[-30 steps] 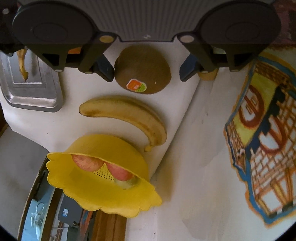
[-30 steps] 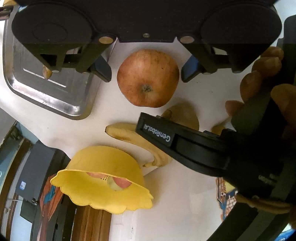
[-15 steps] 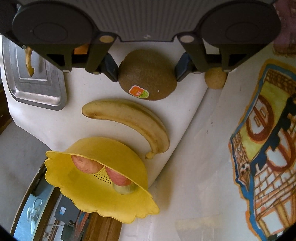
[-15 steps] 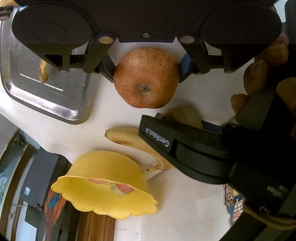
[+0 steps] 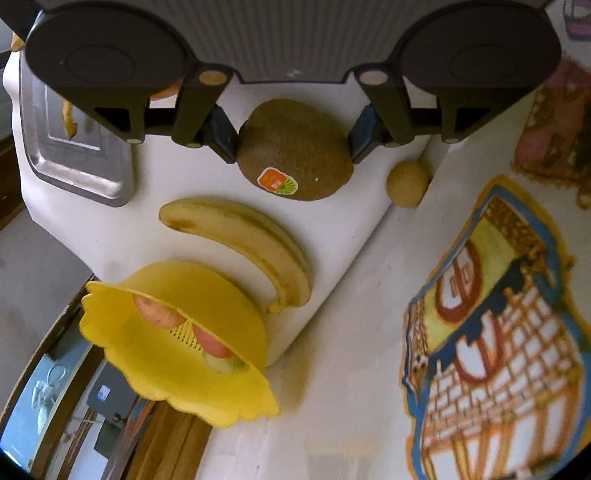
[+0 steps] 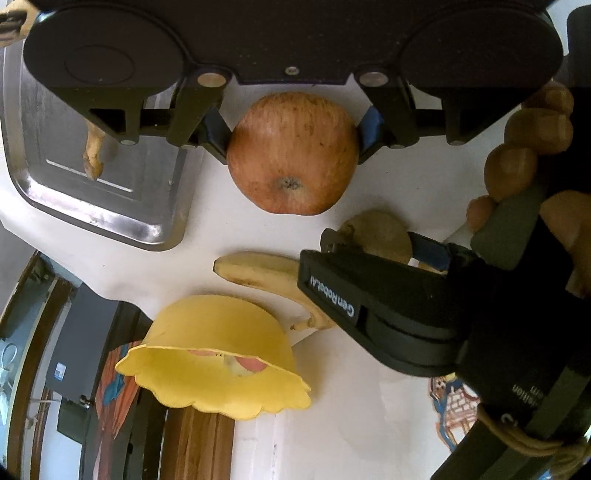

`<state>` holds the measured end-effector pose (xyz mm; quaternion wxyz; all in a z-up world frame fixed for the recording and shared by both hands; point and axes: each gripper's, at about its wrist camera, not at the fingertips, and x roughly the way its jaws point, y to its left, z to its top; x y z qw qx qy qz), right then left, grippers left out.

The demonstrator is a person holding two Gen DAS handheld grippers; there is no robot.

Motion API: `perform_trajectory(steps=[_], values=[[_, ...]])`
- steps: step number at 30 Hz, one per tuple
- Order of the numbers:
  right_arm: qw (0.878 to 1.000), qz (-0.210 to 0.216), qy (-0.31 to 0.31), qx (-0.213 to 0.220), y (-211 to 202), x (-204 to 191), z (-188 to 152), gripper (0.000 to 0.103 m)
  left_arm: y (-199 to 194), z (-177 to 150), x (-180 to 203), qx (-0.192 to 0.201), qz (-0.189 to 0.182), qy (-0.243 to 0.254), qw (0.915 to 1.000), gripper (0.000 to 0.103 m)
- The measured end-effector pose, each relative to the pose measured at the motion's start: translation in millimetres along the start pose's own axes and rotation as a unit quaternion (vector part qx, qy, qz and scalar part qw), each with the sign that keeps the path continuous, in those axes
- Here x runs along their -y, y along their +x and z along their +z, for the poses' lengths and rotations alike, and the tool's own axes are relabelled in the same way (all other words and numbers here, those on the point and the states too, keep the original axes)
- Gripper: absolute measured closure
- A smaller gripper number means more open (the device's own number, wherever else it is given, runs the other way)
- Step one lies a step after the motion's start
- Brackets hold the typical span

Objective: Organize fruits
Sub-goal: 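Carry the kiwi in the left gripper to the tray while the right carries the apple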

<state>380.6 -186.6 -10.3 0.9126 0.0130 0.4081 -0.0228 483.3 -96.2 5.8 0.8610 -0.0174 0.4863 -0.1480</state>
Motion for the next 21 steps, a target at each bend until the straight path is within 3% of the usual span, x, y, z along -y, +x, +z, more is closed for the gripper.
perform_trajectory(steps=[11,21], values=[[0.998,-0.013,0.025,0.062,-51.6,23.1,0.1,0.033,-35.5,3.0,30.1,0.035,-0.025,0.008,0.999,0.035],[0.991,-0.076,0.071,0.079,-102.2,88.9,-10.4,0.033,-48.4,-7.0,91.7,0.04,-0.068,0.039,0.9961,0.035]])
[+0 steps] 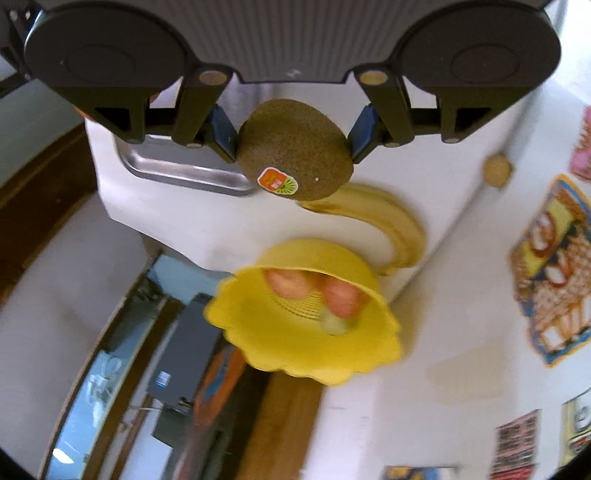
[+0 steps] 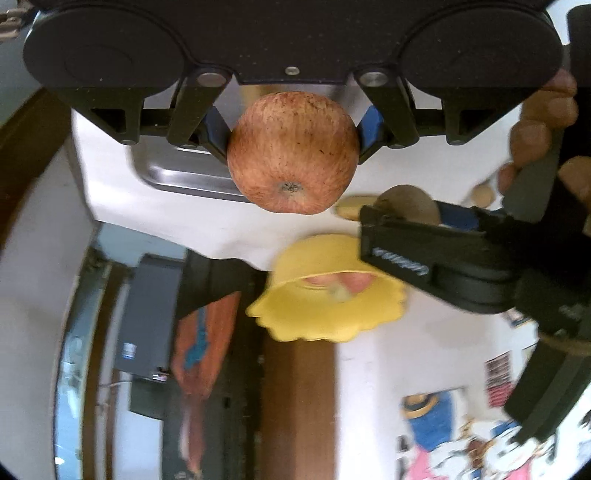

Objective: Organize fruits
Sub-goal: 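Carry the kiwi in the left gripper to the tray while the right carries the apple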

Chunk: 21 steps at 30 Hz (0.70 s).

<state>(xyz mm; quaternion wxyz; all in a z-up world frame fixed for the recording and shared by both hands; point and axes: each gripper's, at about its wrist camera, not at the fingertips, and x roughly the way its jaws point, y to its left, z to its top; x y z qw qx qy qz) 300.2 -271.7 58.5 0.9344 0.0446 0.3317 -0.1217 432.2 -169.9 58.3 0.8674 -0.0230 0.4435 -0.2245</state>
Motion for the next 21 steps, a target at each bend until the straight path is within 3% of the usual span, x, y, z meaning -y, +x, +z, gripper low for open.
perform_trajectory(steps=[10,21], values=[[0.998,-0.038,0.031,-0.027,0.8,57.5,-26.7,0.033,22.9,-30.0,43.6,-0.033,-0.009,0.031,0.9989,0.035],[0.998,-0.026,0.029,-0.048,15.1,70.9,-43.3,0.033,34.0,-43.8,49.8,-0.049,0.021,0.031,0.9981,0.035]])
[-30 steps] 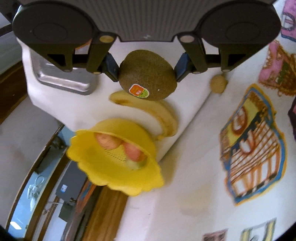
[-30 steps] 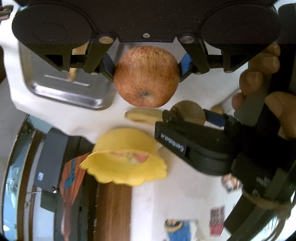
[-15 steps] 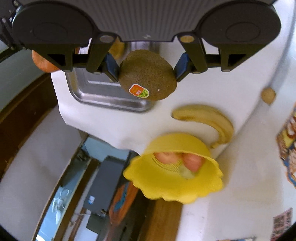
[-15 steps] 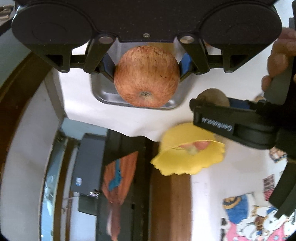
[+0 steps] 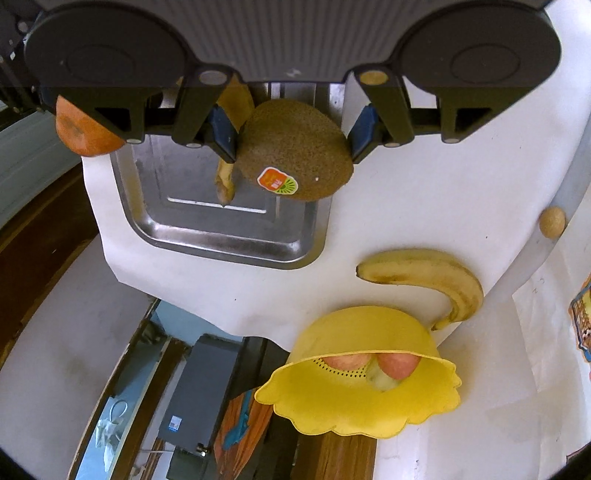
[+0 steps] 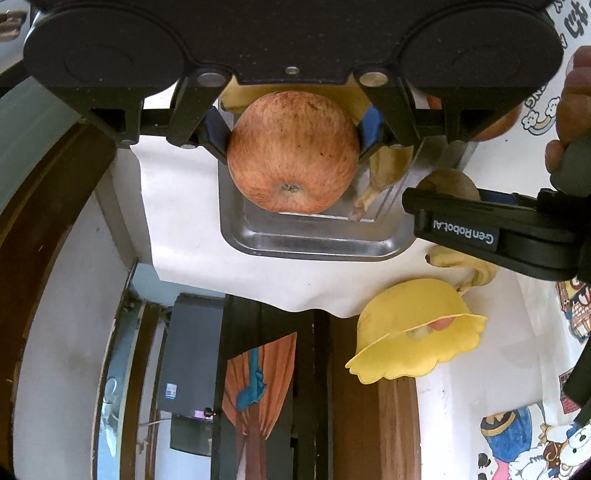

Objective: Organize fruits
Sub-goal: 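Carry the kiwi in the left gripper to the tray while the right carries the apple, then lower the kiwi and apple onto the tray and open both grippers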

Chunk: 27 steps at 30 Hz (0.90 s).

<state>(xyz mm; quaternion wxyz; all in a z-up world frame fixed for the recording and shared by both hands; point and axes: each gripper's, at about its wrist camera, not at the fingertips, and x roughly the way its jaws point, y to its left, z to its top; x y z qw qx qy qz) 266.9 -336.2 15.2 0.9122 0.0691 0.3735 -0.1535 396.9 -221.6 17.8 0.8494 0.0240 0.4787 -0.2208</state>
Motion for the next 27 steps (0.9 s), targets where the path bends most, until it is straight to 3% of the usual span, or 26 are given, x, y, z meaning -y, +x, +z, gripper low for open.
perform_trajectory(steps=[13,27], values=[[0.999,0.029,-0.017,-0.021,23.1,-0.4,6.0,0.033,6.0,-5.9,2.1,-0.011,0.019,-0.004,0.9998,0.035],[0.999,0.032,-0.007,-0.021,17.3,3.8,0.8,0.029,-2.6,-5.1,3.0,-0.008,0.006,0.006,0.9999,0.03]])
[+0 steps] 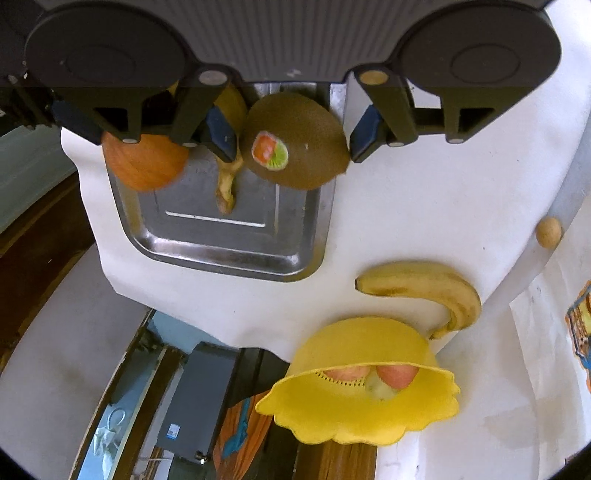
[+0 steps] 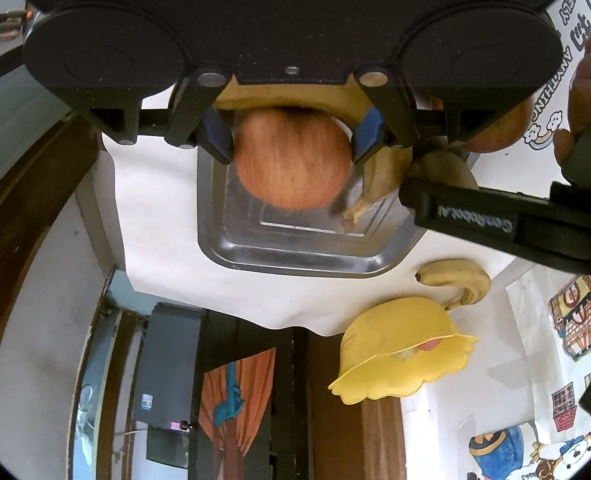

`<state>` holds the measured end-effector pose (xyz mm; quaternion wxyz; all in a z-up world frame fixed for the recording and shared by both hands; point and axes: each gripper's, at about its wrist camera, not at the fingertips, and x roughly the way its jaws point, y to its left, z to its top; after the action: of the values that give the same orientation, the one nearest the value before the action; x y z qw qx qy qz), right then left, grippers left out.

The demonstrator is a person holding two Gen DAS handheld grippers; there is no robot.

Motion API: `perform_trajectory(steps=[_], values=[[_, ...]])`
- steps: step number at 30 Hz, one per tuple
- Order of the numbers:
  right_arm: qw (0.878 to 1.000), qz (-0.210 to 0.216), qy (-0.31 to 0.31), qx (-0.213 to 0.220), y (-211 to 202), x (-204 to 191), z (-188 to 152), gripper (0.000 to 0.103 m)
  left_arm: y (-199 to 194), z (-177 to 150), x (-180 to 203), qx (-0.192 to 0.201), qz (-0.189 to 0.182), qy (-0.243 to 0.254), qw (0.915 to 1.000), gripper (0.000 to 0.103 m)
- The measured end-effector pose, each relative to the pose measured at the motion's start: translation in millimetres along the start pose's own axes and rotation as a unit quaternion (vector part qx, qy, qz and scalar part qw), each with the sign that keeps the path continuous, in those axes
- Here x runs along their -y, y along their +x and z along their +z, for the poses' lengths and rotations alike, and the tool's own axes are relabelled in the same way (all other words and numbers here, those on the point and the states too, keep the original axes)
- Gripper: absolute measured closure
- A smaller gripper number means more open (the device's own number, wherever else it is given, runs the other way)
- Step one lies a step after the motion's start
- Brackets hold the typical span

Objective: Organize fruits
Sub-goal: 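Lower the kiwi and apple onto the tray and open both grippers, then move both grippers from the tray toward the banana beside the yellow bowl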

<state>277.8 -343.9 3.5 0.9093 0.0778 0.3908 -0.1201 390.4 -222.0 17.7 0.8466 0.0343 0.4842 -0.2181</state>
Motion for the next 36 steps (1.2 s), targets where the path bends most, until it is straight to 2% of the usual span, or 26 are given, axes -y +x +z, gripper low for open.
perform_trajectory(steps=[5,13,20,24,28,36], values=[[1.0,-0.014,0.006,0.011,-16.2,-3.1,-5.5,0.024,-16.7,0.8,-5.9,0.015,-0.008,0.003,0.9998,0.023],[0.998,-0.045,0.011,0.043,-72.0,-15.6,-14.1,0.014,-60.6,0.9,-26.6,0.048,-0.008,0.014,0.9987,0.006],[0.997,-0.07,0.03,0.029,-126.4,-33.8,-21.9,0.004,-98.4,-12.5,-55.6,0.042,0.017,0.046,0.9979,0.001],[0.997,-0.072,0.035,-0.001,-146.4,-48.1,-28.6,0.002,-110.7,-25.7,-73.0,0.022,0.035,0.048,0.998,0.001],[0.995,-0.076,0.048,-0.052,-154.5,-61.4,-38.4,0.002,-115.4,-40.0,-88.8,-0.008,0.059,0.035,0.9976,0.001],[0.98,-0.056,0.083,-0.172,-151.3,-80.4,-52.9,0.001,-113.4,-58.1,-106.6,-0.076,0.083,0.014,0.9936,0.001]])
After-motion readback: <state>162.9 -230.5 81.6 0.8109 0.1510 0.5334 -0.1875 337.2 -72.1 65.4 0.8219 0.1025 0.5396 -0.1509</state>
